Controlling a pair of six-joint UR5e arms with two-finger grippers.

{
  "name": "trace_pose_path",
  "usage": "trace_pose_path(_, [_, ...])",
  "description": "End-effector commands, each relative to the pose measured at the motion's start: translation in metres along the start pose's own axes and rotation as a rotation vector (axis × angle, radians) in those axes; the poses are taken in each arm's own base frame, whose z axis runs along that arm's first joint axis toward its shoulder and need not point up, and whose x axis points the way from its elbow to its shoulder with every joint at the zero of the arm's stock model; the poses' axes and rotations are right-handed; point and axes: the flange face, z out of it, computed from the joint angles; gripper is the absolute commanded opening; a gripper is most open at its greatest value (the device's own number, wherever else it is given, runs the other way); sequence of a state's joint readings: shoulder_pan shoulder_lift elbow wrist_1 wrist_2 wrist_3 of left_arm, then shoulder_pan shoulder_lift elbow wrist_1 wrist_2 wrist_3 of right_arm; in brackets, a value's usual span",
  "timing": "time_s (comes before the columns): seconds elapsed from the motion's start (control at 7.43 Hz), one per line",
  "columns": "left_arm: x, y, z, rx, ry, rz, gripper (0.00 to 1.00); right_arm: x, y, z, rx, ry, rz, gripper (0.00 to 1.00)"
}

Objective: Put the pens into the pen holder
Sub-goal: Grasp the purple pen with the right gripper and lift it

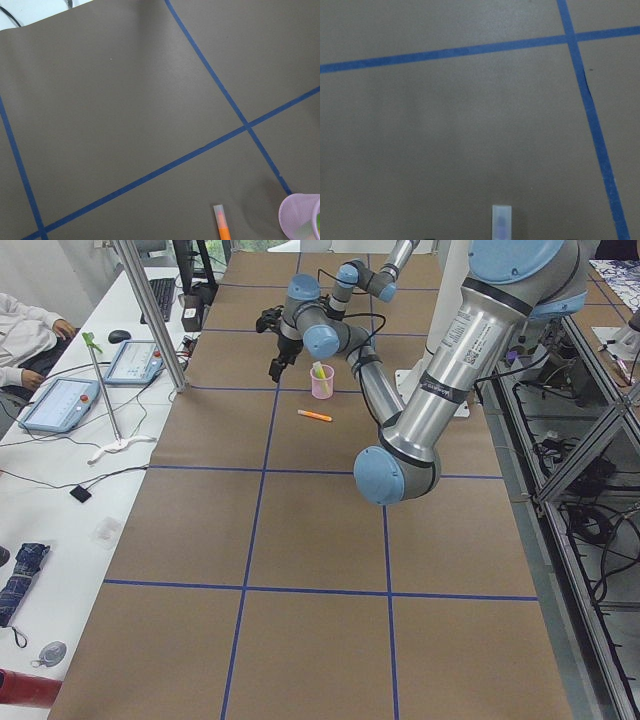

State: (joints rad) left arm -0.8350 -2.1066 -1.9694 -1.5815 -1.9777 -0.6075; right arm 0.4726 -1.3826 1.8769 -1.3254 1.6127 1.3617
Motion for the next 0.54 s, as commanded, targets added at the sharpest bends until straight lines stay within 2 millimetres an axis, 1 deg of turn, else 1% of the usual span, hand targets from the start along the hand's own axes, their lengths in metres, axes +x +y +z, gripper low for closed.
trace_pose_path(0.0, [0.0019,0.0004,0.0006,0.000,0.001,0.001,0.99,-0.0009,0.0070,0.0045,-0.004,0.008,0.021,0.53])
trace_pose_path(0.13, [0.0026,0.0008,0.0011,-0.001,0.002,0.002,0.99,-0.0017,0.0070,0.0043,-0.006,0.007,0.021,0.33])
trace_pose_path(0.27, [0.0026,0.0008,0.0011,-0.001,0.002,0.000,0.99,-0.0024,0.0078,0.0049,-0.007,0.009,0.020,0.15])
trace_pose_path(0.4, [0.0026,0.0008,0.0011,-0.001,0.002,0.000,0.99,-0.0019,0.0129,0.0081,-0.013,0.014,0.013,0.07])
